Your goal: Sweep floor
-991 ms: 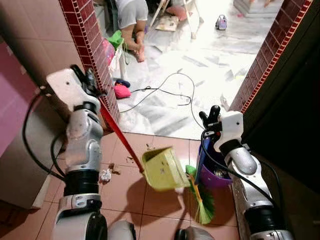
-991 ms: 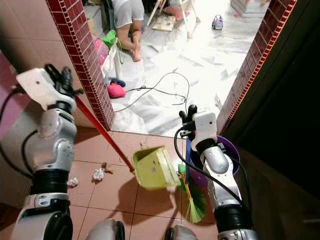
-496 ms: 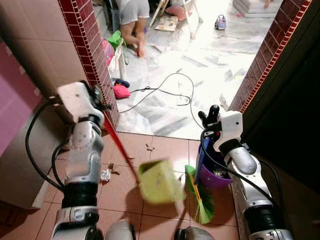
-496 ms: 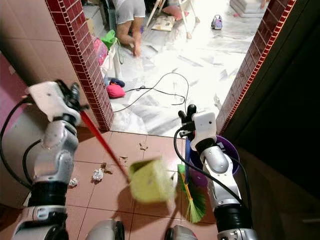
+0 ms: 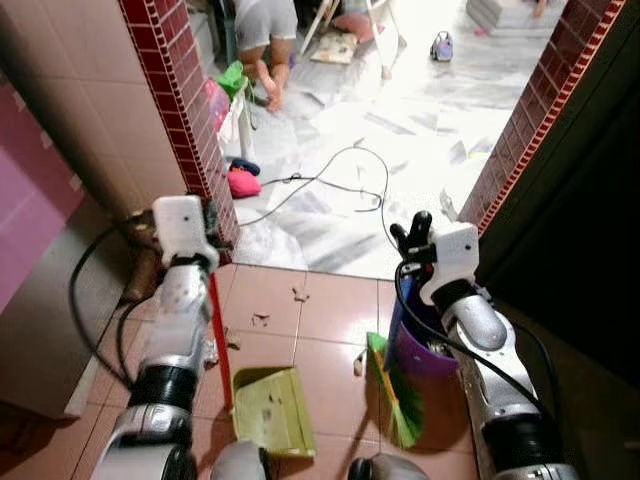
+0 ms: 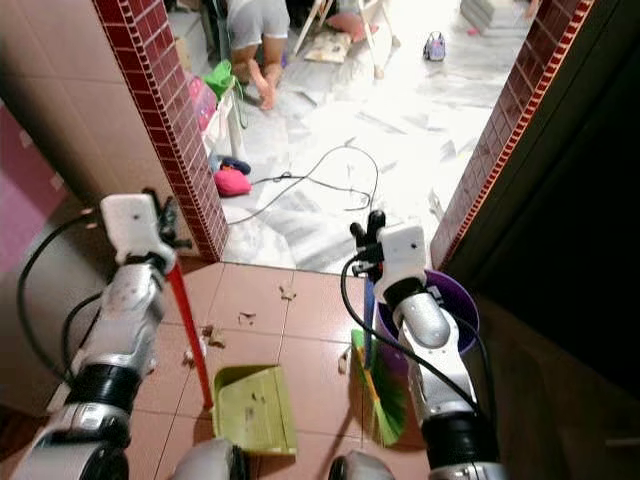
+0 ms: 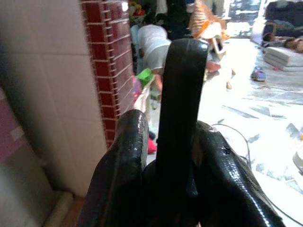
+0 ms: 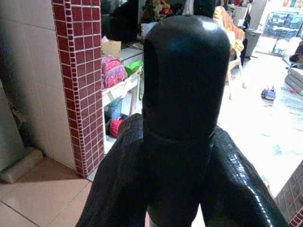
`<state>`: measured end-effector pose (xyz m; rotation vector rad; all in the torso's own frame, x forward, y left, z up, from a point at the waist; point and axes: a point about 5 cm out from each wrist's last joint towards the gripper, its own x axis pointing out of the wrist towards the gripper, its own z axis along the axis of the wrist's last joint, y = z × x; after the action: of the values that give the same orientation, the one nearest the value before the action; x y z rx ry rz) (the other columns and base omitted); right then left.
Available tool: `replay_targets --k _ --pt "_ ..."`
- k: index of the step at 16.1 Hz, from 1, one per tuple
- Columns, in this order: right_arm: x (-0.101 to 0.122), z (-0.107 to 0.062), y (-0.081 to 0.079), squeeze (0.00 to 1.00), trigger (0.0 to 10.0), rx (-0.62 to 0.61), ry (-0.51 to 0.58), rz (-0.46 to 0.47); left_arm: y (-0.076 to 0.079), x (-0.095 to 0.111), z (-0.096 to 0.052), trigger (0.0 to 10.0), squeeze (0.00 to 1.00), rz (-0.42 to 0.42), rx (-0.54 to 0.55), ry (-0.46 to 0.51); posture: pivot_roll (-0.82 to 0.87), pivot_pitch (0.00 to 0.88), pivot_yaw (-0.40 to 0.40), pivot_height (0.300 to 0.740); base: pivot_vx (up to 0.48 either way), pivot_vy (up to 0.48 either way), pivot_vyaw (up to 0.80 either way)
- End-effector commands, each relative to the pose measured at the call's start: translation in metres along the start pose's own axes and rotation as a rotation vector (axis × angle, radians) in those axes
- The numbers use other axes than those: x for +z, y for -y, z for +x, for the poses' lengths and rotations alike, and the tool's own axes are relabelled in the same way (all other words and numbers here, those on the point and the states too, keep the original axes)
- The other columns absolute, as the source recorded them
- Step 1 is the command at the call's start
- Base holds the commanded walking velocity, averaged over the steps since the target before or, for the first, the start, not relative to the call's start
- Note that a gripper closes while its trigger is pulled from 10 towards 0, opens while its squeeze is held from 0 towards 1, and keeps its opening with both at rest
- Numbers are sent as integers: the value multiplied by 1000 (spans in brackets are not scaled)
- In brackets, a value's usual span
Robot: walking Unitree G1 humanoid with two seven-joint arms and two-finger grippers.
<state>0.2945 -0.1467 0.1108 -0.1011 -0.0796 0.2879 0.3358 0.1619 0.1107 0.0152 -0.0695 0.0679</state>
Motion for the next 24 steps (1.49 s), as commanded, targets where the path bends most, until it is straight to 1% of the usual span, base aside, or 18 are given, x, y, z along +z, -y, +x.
replay_targets --k 1,4,5,6,8,9,10,11,12,14,15,16,17,18,19,21,22,24 --pt "6 3 -4 0 10000 0 21 29 9 13 8 10000 0 32 -18 77 -137 50 17 740 0 0 0" --pt "16 9 -5 0 10000 -8 41 55 38 2 6 10000 0 71 -89 74 -166 77 20 740 0 0 0" --pt "16 10 -4 0 10000 -9 40 53 48 -4 4 10000 0 66 -128 54 -176 79 19 740 0 0 0" --pt "17 10 -2 0 10000 -11 40 52 59 -13 1 10000 0 36 -165 15 -189 81 16 740 0 0 0" --pt "21 11 0 0 10000 -13 43 45 67 -23 -2 10000 0 -28 -189 -42 -207 84 13 740 0 0 0" --pt "23 11 2 0 10000 -15 45 38 69 -29 -2 10000 0 -76 -182 -87 -223 87 8 740 0 0 0" --pt "24 12 4 0 10000 -16 45 35 70 -30 -2 10000 0 -87 -186 -97 -224 86 8 740 0 0 0" --pt "25 13 6 0 10000 -19 44 36 69 -30 0 10000 0 -124 -169 -106 -224 84 7 740 0 0 0" --pt "25 15 5 0 10000 -12 35 105 67 -29 2 10000 0 -185 -142 -117 -224 77 4 740 0 0 0" --pt "26 18 1 0 10000 17 18 208 68 -29 3 10000 0 -197 -139 -119 -222 71 2 740 0 0 0" --pt "26 20 -4 0 10000 71 -35 358 68 -29 4 10000 0 -200 -140 -120 -223 66 2 740 0 0 0" --pt "26 20 -6 0 10000 124 -75 426 68 -29 4 10000 0 -197 -141 -122 -221 64 2 740 0 0 0" --pt "29 18 -6 0 10000 172 -82 462 69 -30 3 10000 0 -199 -143 -125 -219 61 1 740 0 0 0" --pt "31 15 0 0 10000 225 -89 419 69 -31 3 10000 0 -203 -146 -128 -215 60 5 740 0 0 0" --pt "32 13 9 0 10000 218 -88 381 70 -32 2 10000 0 -209 -147 -129 -208 60 8 740 0 0 0" --pt "39 14 21 0 10000 185 -80 370 73 -30 2 10000 0 -222 -149 -126 -202 67 22 740 0 0 0" --pt "41 14 24 0 10000 176 -81 368 76 -30 2 10000 0 -223 -160 -125 -199 70 24 740 0 0 0" --pt "46 15 27 0 10000 145 -54 319 81 -28 2 10000 0 -233 -179 -117 -191 73 29 740 0 0 0"
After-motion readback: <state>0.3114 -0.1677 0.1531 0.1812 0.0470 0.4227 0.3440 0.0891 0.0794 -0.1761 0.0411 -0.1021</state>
